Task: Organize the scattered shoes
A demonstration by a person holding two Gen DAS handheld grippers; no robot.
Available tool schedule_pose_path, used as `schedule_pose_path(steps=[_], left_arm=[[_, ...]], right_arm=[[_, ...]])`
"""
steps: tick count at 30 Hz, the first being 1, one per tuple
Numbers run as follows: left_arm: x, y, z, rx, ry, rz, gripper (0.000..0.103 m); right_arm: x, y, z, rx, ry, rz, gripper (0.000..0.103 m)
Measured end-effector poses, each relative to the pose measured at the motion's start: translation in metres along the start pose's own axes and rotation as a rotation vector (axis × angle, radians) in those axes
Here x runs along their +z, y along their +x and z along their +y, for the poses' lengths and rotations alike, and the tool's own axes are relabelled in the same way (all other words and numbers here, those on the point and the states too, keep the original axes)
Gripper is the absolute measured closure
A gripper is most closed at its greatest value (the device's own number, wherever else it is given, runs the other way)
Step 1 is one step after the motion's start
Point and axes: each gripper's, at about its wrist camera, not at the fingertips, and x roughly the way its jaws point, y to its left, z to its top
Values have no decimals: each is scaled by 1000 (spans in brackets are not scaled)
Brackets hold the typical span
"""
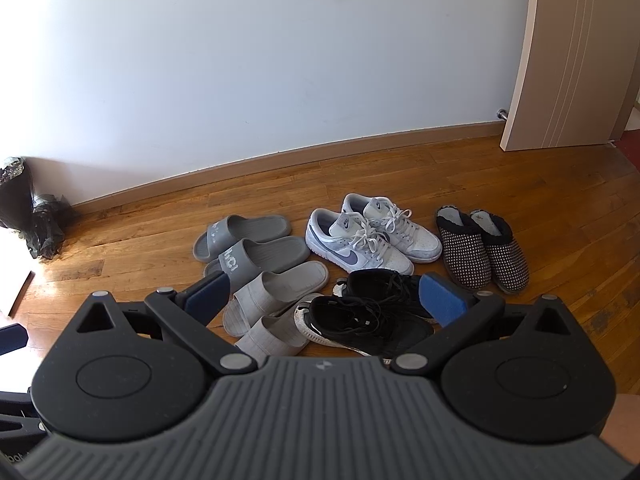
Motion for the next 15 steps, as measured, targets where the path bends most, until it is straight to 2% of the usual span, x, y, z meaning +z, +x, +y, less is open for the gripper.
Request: schedule_pose_path(steps=[15], left_arm=[[4, 2, -4, 6, 3, 1, 0]], right_arm=[[1, -4, -4, 8, 4, 1, 1]])
